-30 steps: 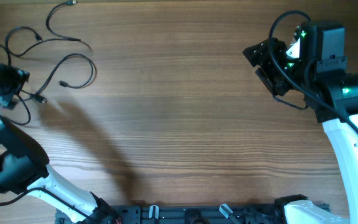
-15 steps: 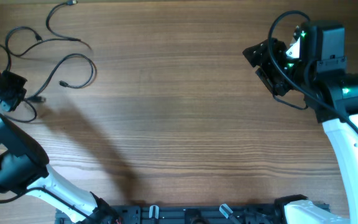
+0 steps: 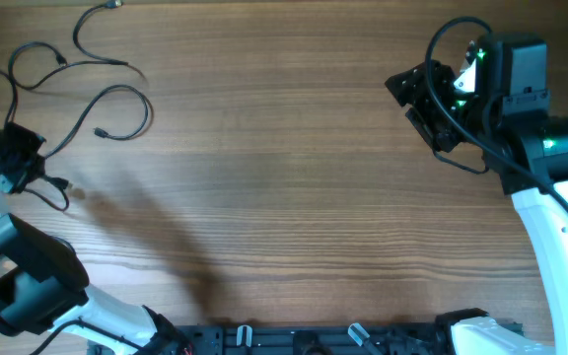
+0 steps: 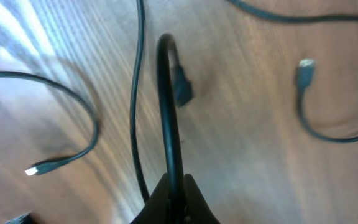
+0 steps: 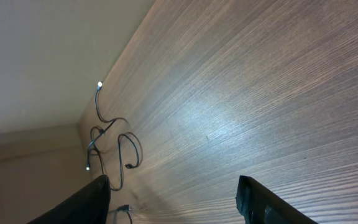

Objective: Untangle cables

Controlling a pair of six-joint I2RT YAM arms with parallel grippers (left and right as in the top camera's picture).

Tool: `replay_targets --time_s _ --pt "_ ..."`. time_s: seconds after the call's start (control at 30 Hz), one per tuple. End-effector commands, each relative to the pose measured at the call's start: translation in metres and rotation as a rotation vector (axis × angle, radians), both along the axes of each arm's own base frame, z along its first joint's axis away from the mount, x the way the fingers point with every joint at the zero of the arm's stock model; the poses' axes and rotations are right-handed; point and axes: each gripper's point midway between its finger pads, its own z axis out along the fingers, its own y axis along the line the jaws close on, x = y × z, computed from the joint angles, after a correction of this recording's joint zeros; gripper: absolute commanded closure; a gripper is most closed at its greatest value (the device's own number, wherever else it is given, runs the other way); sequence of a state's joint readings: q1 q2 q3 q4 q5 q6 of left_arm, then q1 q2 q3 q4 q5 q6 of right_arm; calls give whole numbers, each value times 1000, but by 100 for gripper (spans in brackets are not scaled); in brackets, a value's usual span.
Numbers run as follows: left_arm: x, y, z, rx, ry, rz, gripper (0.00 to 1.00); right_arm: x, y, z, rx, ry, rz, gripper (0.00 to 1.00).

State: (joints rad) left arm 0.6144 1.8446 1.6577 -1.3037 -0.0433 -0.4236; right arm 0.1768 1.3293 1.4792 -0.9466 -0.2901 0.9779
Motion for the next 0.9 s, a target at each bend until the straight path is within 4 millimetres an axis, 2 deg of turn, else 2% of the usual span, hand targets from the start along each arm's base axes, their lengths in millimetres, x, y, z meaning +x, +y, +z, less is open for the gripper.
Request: replay_targets --time_s 0.0,0.27,0.37,0.4,0.47,0.57,0.6,0.63,0.7,0.8,0.87 --pt "-30 20 7 133 135 44 96 0 -4 7 -10 -23 -9 33" --pt "-39 14 3 110 179 39 86 -1 -4 5 -12 -13 -9 34" --pt "-48 8 -15 85 215 35 88 -2 -4 5 -12 -12 -9 34" --pt "-51 6 -22 77 226 34 83 -2 -4 5 -12 -12 -9 34" --pt "-46 0 -32 40 198 34 65 -1 -4 5 -12 -12 -9 34" --pt "-28 -7 -35 -14 108 34 73 -2 -4 5 -12 -12 -9 34" --pt "-26 -8 -35 -18 96 33 82 -1 -4 5 -12 -12 -9 34" --pt "-25 -8 -35 -18 91 31 96 -1 -4 5 -12 -13 -9 34" --pt "-26 -9 -35 -17 110 -43 96 -1 -4 5 -12 -12 -10 34" --pt "-45 2 -30 78 227 -58 96 -1 -4 6 -11 -15 -10 34" --pt "-40 0 -31 83 209 -34 96 -1 -4 5 -11 -15 -9 34"
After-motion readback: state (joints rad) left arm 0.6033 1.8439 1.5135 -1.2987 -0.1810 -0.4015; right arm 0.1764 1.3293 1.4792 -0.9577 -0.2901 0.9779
